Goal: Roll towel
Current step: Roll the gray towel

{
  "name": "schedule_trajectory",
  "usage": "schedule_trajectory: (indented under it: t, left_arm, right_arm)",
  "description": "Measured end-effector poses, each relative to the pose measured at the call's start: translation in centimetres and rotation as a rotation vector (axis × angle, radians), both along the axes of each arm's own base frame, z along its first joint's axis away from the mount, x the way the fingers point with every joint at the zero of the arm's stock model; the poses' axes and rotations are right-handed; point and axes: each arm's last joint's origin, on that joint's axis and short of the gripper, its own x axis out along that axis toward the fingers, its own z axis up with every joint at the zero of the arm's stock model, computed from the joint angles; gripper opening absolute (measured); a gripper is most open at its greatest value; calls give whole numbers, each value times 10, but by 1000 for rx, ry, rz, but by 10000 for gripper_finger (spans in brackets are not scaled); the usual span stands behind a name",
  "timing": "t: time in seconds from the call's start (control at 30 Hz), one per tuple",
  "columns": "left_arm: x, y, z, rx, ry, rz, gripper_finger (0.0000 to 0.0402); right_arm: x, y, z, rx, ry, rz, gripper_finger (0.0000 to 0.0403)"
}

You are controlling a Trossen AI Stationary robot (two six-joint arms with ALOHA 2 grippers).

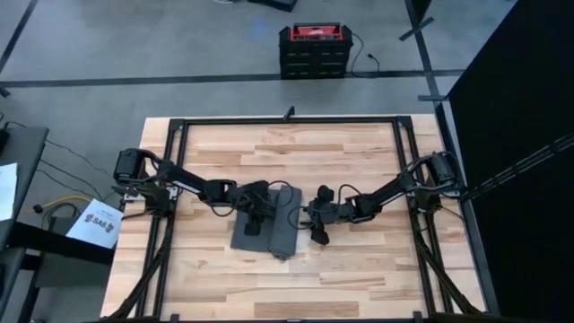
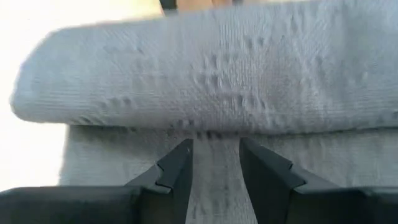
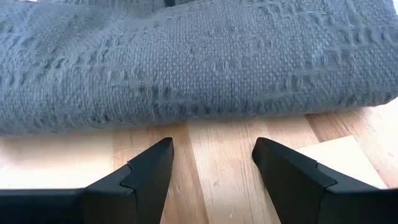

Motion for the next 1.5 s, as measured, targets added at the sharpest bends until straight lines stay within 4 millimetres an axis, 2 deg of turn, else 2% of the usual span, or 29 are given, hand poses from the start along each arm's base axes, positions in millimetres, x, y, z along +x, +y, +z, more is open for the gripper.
schedule_trajectory:
  t: [0.17,0.23,0.33,0.4,0.63,0.83,1.0,1.23,1.5]
  left_arm:
    - [-3,1,23,45,-6,6,118]
    - [-2,1,35,53,-52,5,118]
    - [0,1,42,52,-105,6,118]
    - [0,1,35,48,-84,-4,118]
    - [10,0,-17,27,-2,-6,118]
    - [17,1,-37,-12,11,19,118]
    - [21,1,-43,-44,-16,23,118]
    - [19,1,-39,-37,-20,16,118]
    - [17,1,-37,-32,-10,12,118]
  right_arm:
    - [0,0,0,-2,0,5,221]
    - [0,0,0,-15,3,18,221]
    - [0,0,0,-40,8,49,221]
    - [0,1,0,-52,5,69,221]
    - [1,2,1,-92,-1,121,221]
    - [2,-1,1,-80,-21,113,221]
    - [5,-3,5,-76,-71,103,221]
    - [7,-6,13,-114,-103,127,221]
    - [10,-6,31,-156,-178,136,221]
